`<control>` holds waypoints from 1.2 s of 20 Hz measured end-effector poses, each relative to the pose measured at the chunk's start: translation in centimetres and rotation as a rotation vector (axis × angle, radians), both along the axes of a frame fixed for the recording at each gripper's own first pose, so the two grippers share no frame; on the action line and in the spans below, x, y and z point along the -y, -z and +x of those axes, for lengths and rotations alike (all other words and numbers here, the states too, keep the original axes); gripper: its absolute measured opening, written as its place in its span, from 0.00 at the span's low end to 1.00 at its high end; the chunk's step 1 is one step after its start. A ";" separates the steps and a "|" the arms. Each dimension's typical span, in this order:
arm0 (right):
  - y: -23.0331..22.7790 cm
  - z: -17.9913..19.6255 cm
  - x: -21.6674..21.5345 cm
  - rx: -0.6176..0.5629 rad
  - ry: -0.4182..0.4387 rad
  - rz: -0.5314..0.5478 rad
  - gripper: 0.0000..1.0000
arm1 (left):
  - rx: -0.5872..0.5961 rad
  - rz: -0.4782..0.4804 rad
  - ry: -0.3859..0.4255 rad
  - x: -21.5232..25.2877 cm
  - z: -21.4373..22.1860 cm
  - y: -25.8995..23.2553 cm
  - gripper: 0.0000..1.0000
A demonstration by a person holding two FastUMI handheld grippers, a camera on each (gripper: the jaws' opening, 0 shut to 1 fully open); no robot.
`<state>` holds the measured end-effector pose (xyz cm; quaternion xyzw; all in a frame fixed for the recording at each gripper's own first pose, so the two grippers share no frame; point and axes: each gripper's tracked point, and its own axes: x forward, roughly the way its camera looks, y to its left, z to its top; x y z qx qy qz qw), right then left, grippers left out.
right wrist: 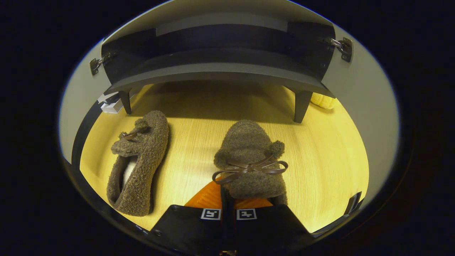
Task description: Grab one shoe with the right hand and put it into the shoe cabinet, grab the other shoe with the left hand and put it into the shoe cabinet; then close the right door with the right hand and the left door with the left hand.
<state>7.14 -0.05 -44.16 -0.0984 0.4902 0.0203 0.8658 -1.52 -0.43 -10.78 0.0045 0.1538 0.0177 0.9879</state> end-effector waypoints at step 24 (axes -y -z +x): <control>-19.8 -3.3 -7.1 0.172 -0.154 0.226 0.02 | 0.047 0.014 0.075 -0.3 3.1 0.4 0.95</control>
